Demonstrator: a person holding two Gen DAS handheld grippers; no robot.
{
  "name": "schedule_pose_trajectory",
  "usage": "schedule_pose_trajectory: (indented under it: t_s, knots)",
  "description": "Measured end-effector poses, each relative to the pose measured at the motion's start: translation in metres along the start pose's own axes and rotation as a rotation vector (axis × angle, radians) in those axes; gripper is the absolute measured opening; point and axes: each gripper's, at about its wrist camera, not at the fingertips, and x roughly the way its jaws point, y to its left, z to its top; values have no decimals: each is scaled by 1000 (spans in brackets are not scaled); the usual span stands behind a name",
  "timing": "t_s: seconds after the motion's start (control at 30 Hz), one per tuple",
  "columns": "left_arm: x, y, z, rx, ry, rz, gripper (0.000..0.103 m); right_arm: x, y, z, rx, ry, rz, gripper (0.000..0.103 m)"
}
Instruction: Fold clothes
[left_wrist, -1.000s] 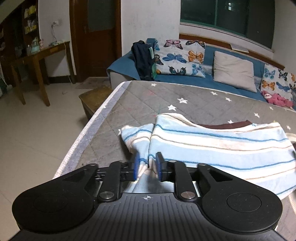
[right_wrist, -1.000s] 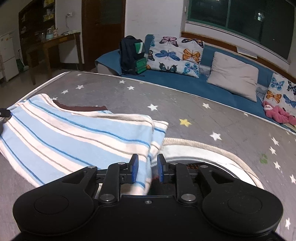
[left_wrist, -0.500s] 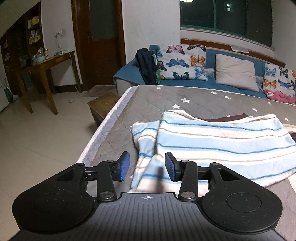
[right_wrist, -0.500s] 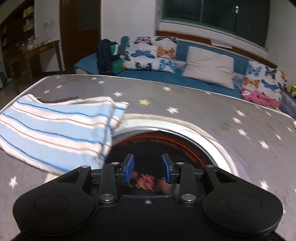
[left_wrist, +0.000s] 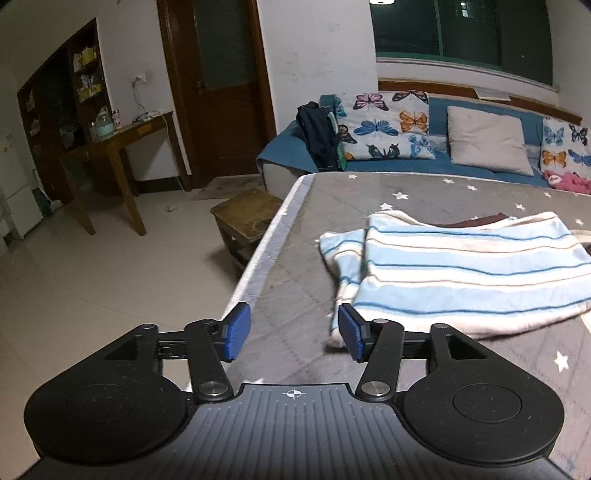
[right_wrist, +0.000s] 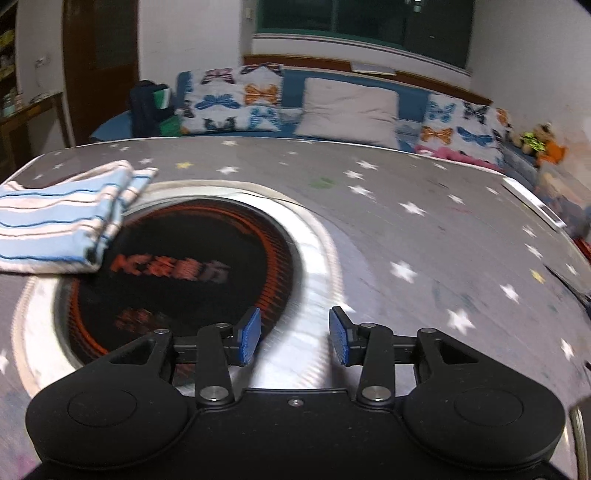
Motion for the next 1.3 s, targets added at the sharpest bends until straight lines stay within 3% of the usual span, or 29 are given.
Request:
schedule_pose_trajectory:
  t_s: [0.13,0.37,0.67,0.87,1.0,1.13,1.3]
  knots:
    - [3,-12,-18,28,-7,29,57,-2,-19,-15,58,-5,-26,45]
    - [30,-21,-36,-18,20,21,57,-11,-45,-29,125,-31,-59,51]
    - [53,-31,-48,3,-34,56,68,-4,-70,-30,175,-61,-114,57]
    - [63,-34,-47,16,-30,48,72,5,-74,-26,166,-72,-109,67]
    - [70,-36,-44,26,-9,66,85,13,-74,-24,149,-75,-107,80]
    - [74,-34,-43,18,1,73,90,18,-69,-22,115,-57,-101,91]
    - [76,-29,-43,-9,13,66,93,22,-66,-20,93,-45,-97,96]
